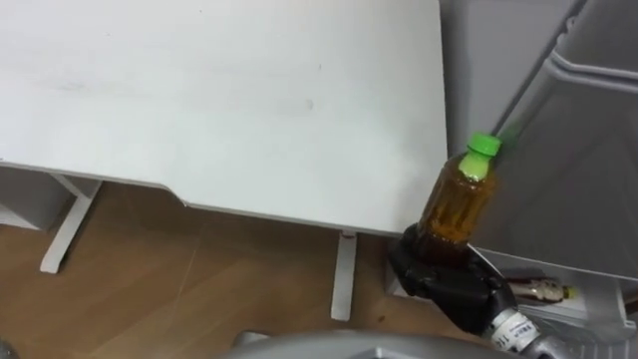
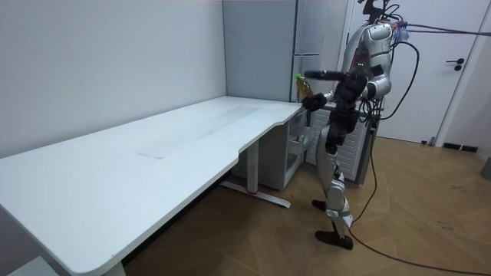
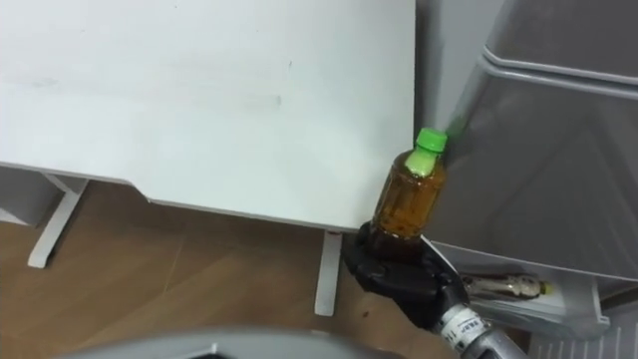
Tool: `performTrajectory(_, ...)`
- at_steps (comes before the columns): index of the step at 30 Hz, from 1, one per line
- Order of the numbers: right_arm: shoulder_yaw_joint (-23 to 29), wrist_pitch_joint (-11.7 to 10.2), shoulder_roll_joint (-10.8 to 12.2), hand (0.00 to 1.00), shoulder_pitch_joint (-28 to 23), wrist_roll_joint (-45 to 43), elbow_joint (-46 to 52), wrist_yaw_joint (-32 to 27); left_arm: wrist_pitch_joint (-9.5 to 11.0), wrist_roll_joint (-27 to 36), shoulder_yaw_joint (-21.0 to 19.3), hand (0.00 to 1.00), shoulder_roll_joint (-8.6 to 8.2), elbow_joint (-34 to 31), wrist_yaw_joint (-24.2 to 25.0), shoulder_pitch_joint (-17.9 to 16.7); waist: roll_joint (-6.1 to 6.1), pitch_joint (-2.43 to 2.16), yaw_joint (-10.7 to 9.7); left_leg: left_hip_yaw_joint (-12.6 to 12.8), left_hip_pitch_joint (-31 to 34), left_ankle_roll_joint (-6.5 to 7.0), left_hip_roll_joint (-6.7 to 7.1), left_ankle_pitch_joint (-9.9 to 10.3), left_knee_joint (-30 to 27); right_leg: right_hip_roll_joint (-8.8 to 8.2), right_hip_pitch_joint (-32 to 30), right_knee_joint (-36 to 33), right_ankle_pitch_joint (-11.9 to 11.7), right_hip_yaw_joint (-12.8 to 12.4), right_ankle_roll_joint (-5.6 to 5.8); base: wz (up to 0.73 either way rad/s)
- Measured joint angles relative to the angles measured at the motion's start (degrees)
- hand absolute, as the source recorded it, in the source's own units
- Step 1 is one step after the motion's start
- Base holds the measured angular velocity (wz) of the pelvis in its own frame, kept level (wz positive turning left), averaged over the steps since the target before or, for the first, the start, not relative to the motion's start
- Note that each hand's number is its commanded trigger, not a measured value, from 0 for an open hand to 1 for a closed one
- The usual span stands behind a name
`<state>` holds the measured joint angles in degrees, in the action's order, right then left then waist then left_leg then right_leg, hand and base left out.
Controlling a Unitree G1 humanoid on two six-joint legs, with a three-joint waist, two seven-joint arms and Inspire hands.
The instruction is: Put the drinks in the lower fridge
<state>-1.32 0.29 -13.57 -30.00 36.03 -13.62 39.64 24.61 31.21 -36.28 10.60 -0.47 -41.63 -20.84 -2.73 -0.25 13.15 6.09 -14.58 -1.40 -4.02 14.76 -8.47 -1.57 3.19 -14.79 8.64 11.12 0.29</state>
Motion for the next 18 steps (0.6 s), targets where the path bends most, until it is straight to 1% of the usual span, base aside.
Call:
performTrajectory(1, -0.1, 0.2, 0.0, 1.0, 0.0, 0.0, 0.3, -0.3, -0.3, 1.0, 0.9, 0.0, -0.01, 3.0, -0.7, -0.2, 0.17, 0.08, 0.0, 0.0, 0.0, 0.0, 0.04, 0.0, 0.0, -0.03, -0.1, 0.0, 0.0, 0.0, 0.0, 0.0)
performTrajectory(2, -0.1, 0.7, 0.0, 1.0, 0.0, -0.3, 0.9, -1.0, -0.5, 0.9, 2.2, 0.0, -0.01, 6.1, -1.1, -0.3, 0.34, 0.08, 0.0, -0.1, 0.1, 0.0, 0.06, 0.0, 0.0, -0.06, -0.1, 0.0, 0.0, 0.0, 0.0, 0.0)
performTrajectory(3, -0.2, 1.0, 0.0, 1.0, 0.0, -0.4, 1.2, -1.4, -0.5, 0.9, 3.0, 0.0, 0.0, 7.6, -1.2, -0.3, 0.37, 0.1, 0.0, -0.1, 0.2, 0.01, 0.07, 0.0, 0.0, -0.07, -0.1, 0.0, 0.0, 0.1, 0.0, 0.0)
performTrajectory(5, -0.6, 1.1, -0.1, 1.0, 0.2, -0.4, 1.3, -2.1, -0.6, 0.9, 7.9, 0.0, -0.02, 13.7, -2.2, -0.7, 0.63, 0.11, -0.3, -0.3, 0.4, 0.03, 0.2, 0.0, 0.2, -0.12, -0.2, 0.0, 0.0, 0.1, 0.0, 0.03)
performTrajectory(6, -0.7, 1.1, -0.1, 1.0, 0.2, -0.4, 1.3, -2.2, -0.6, 1.1, 9.1, 0.0, -0.02, 15.0, -2.4, -0.9, 0.76, 0.11, -0.4, -0.4, 0.4, 0.03, 0.22, 0.0, 0.2, -0.14, -0.2, 0.0, 0.0, 0.1, 0.0, 0.0)
performTrajectory(7, -1.4, 1.1, -0.3, 1.0, 0.4, -0.4, 1.5, -2.8, -0.5, 1.4, 11.5, 0.0, 0.02, 18.0, -2.8, -1.2, 1.14, 0.06, -0.6, -0.4, 0.4, 0.06, 0.26, 0.0, 0.2, -0.19, -0.2, -0.1, 0.0, 0.1, 0.0, 0.0)
performTrajectory(8, -2.2, 1.1, -0.6, 1.0, 0.4, -1.0, 2.5, -4.4, -0.5, 2.3, 13.7, 0.0, 0.06, 21.5, -3.1, -1.3, 1.47, 0.08, -1.6, -0.5, 0.4, 0.08, 0.27, 0.0, 0.2, -0.24, -0.2, -0.4, 0.0, 0.2, 0.01, 0.03)
performTrajectory(9, -2.4, 1.1, -0.6, 1.0, 0.4, -2.1, 3.2, -5.1, -0.5, 2.8, 14.8, 0.0, 0.06, 23.5, -3.2, -1.3, 1.63, 0.13, -1.9, -0.5, 0.5, 0.1, 0.31, -0.1, 0.2, -0.3, -0.2, -0.6, 0.0, 0.2, 0.03, 0.0)
performTrajectory(10, -2.7, 1.1, -0.6, 1.0, 0.5, -3.5, 4.6, -6.6, -0.5, 4.6, 17.1, 0.0, 0.06, 27.5, -3.1, -1.2, 2.04, 0.2, -2.1, -0.5, 0.9, 0.12, 0.42, -0.1, 0.1, -0.4, -0.4, -1.0, 0.1, 0.1, 0.1, 0.0)
performTrajectory(11, -3.0, 1.1, -0.6, 1.0, 0.9, -4.2, 5.3, -7.9, -0.4, 6.9, 19.0, 0.0, 0.11, 31.3, -2.6, -1.0, 2.49, 0.47, -2.5, -0.5, 1.0, 0.17, 0.5, -0.1, 0.0, -0.47, -0.5, -1.0, 0.1, 0.1, 0.1, -0.03)
performTrajectory(12, -3.1, 1.1, -0.6, 1.0, 1.1, -4.6, 5.4, -8.4, -0.4, 8.2, 19.8, 0.0, 0.12, 33.4, -2.4, -1.0, 2.72, 0.53, -2.6, -0.5, 1.0, 0.18, 0.51, -0.1, 0.0, -0.46, -0.5, -1.0, 0.1, 0.1, 0.1, 0.0)
performTrajectory(13, -3.1, 1.1, -0.7, 1.0, 1.6, -5.1, 5.4, -9.1, -0.4, 10.5, 21.5, 0.0, 0.12, 37.7, -1.9, -0.9, 3.15, 0.54, -3.4, -0.5, 0.9, 0.2, 0.54, -0.1, 0.1, -0.43, -0.4, -0.9, 0.1, -0.2, 0.16, 0.0)
performTrajectory(14, -2.9, 1.2, -0.9, 1.0, 2.3, -5.5, 5.4, -10.4, -0.5, 12.4, 23.0, 0.0, 0.12, 41.5, -1.3, -0.9, 3.31, 0.57, -3.7, -0.4, 0.9, 0.28, 0.58, 0.0, 0.1, -0.41, -0.5, -0.8, 0.2, -0.4, 0.22, 0.0)
performTrajectory(16, -2.9, 1.2, -1.5, 1.0, 2.4, -5.7, 5.6, -10.8, -0.6, 14.7, 24.3, 0.0, 0.04, 45.2, -0.3, -1.5, 3.42, 0.63, -4.2, -0.3, 1.0, 0.34, 0.65, 0.0, 0.2, -0.44, -0.6, -0.9, 0.1, -0.5, 0.27, -0.05)
performTrajectory(18, -2.9, 1.2, -1.6, 1.0, 2.4, -8.3, 6.8, -11.3, -0.5, 16.3, 24.5, 0.0, 0.03, 47.4, 0.1, -2.3, 3.41, 0.63, -4.7, -0.1, 1.1, 0.35, 0.67, 0.0, 0.2, -0.41, -0.8, -1.0, 0.1, -0.7, 0.29, -0.02)
